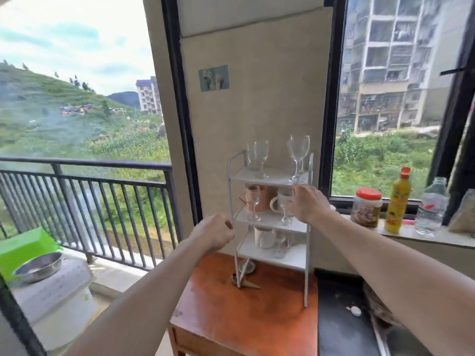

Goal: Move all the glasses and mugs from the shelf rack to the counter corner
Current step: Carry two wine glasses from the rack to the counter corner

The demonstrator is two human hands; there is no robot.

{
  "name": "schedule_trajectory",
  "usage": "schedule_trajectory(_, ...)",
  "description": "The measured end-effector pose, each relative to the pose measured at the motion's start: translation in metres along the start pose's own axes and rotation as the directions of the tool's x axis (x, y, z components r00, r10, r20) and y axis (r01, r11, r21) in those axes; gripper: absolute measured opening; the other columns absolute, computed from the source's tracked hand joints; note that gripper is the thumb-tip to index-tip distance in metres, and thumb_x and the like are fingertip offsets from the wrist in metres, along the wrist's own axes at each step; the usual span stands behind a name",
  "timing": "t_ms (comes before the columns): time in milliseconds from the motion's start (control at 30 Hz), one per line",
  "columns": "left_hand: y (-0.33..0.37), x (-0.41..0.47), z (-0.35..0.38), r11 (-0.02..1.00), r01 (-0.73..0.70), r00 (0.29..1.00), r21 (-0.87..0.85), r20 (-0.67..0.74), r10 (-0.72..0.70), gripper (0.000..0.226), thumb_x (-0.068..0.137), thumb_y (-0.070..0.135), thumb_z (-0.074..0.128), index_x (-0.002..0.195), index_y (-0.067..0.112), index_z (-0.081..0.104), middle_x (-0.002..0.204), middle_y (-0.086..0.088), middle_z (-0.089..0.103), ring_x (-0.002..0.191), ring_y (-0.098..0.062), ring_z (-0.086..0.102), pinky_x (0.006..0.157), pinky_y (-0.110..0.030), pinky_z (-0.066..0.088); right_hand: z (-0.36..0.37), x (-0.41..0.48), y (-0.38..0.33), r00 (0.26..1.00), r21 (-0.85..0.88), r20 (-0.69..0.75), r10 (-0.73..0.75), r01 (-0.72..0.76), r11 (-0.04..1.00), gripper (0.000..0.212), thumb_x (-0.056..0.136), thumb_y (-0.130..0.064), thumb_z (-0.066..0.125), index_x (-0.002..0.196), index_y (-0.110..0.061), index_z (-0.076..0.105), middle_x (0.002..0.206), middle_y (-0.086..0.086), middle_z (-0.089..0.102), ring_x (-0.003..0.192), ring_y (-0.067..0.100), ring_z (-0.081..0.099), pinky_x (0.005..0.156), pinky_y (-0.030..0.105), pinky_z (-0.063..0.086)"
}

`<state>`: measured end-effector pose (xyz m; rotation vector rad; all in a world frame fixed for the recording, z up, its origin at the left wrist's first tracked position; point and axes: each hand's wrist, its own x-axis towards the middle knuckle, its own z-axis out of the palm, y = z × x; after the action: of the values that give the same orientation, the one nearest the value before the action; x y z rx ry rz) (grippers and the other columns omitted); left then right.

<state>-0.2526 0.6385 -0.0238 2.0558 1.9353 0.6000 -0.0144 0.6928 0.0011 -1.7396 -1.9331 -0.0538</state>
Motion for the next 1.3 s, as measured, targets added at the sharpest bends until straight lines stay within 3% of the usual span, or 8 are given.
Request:
schedule_trajectory(233, 0.008, 0.125, -0.002, 0.982, -0.089, 0.996, -0.169, -0.006, 0.09, 0.009, 0.084, 0.022, 0.059, 0.082, 0.016, 0.065, 0.066, 0.006, 0.059, 0.063, -0.015, 0.055, 0.063, -0.028, 0.044, 0.051, 0.089, -0.002, 0.948, 0.371, -0.166, 0.272, -0.195, 0.908, 0.062, 0.087, -0.02, 0.061, 0.141, -0.005, 0.035, 0.132, 0.017, 0.051, 0.103, 0.03, 0.055, 0.087, 0.037, 0.046)
schedule_trajectory(433, 0.018, 0.205, 0.008, 0.933, -0.125, 0.99, -0.337, -0.111, 0.093, 0.028, 0.084, 0.019, 0.06, 0.111, 0.015, 0.06, 0.094, -0.004, 0.063, 0.092, -0.022, 0.059, 0.084, -0.036, 0.05, 0.083, 0.135, 0.0, 0.88, 0.496, -0.145, 0.453, -0.331, 0.803, 0.086, 0.087, -0.021, 0.06, 0.152, -0.002, 0.006, 0.159, 0.015, 0.02, 0.143, 0.029, 0.026, 0.112, 0.036, 0.027)
schedule_trajectory(567, 0.029, 0.251, 0.014, 0.915, -0.179, 0.975, -0.362, -0.191, 0.115, 0.056, 0.084, 0.024, 0.063, 0.135, 0.013, 0.042, 0.119, -0.007, 0.056, 0.111, -0.026, 0.052, 0.093, -0.039, 0.045, 0.081, 0.163, 0.009, 0.808, 0.599, -0.174, 0.564, -0.367, 0.711, 0.074, 0.087, -0.022, 0.061, 0.148, -0.008, 0.022, 0.13, 0.014, 0.057, 0.101, 0.029, 0.06, 0.073, 0.031, 0.042)
schedule_trajectory(667, 0.042, 0.279, 0.022, 0.873, -0.184, 0.976, -0.451, -0.189, 0.108, 0.055, 0.082, 0.022, 0.065, 0.132, 0.013, 0.044, 0.113, -0.007, 0.057, 0.105, -0.025, 0.054, 0.084, -0.033, 0.043, 0.085, 0.175, 0.011, 0.763, 0.665, -0.22, 0.608, -0.339, 0.665, 0.062, 0.086, -0.012, 0.055, 0.143, -0.017, 0.032, 0.089, 0.004, 0.066, 0.065, 0.016, 0.058, 0.054, 0.027, 0.04)
schedule_trajectory(833, 0.053, 0.31, 0.035, 0.763, -0.147, 0.989, -0.629, -0.094, 0.113, 0.027, 0.083, 0.011, 0.063, 0.104, 0.012, 0.047, 0.083, -0.003, 0.055, 0.082, -0.026, 0.058, 0.078, -0.041, 0.053, 0.091, 0.19, 0.016, 0.713, 0.601, -0.309, 0.63, -0.367, 0.71, 0.035, 0.093, -0.012, 0.05, 0.128, -0.014, 0.054, 0.099, 0.006, 0.065, 0.081, 0.021, 0.056, 0.071, 0.029, 0.04)
schedule_trajectory(1033, 0.045, 0.325, 0.044, 0.679, -0.22, 0.975, -0.7, -0.126, 0.185, 0.007, 0.086, -0.001, 0.057, 0.09, 0.004, 0.06, 0.083, -0.016, 0.068, 0.071, -0.026, 0.065, 0.055, -0.03, 0.056, 0.094, 0.188, 0.011, 0.739, 0.535, -0.292, 0.607, -0.4, 0.744, 0.017, 0.096, -0.017, 0.049, 0.103, -0.01, 0.062, 0.096, 0.009, 0.07, 0.088, 0.029, 0.064, 0.076, 0.035, 0.048)
schedule_trajectory(1200, 0.036, 0.313, 0.039, 0.648, -0.284, 0.957, -0.707, -0.174, 0.23, 0.006, 0.089, 0.0, 0.055, 0.091, 0.003, 0.06, 0.085, -0.019, 0.07, 0.078, -0.03, 0.068, 0.071, -0.046, 0.058, 0.092, 0.169, -0.007, 0.756, 0.594, -0.281, 0.591, -0.347, 0.726, 0.015, 0.098, -0.017, 0.047, 0.092, -0.01, 0.06, 0.086, 0.008, 0.069, 0.082, 0.027, 0.065, 0.076, 0.043, 0.051)
schedule_trajectory(1300, 0.037, 0.302, 0.032, 0.607, -0.328, 0.943, -0.724, -0.214, 0.255, 0.007, 0.09, 0.002, 0.056, 0.089, 0.008, 0.058, 0.085, -0.017, 0.07, 0.076, -0.024, 0.069, 0.062, -0.037, 0.059, 0.085, 0.152, -0.017, 0.753, 0.652, -0.273, 0.599, -0.313, 0.691, 0.016, 0.099, -0.015, 0.045, 0.088, -0.015, 0.056, 0.083, 0.008, 0.067, 0.08, 0.027, 0.065, 0.073, 0.045, 0.051)
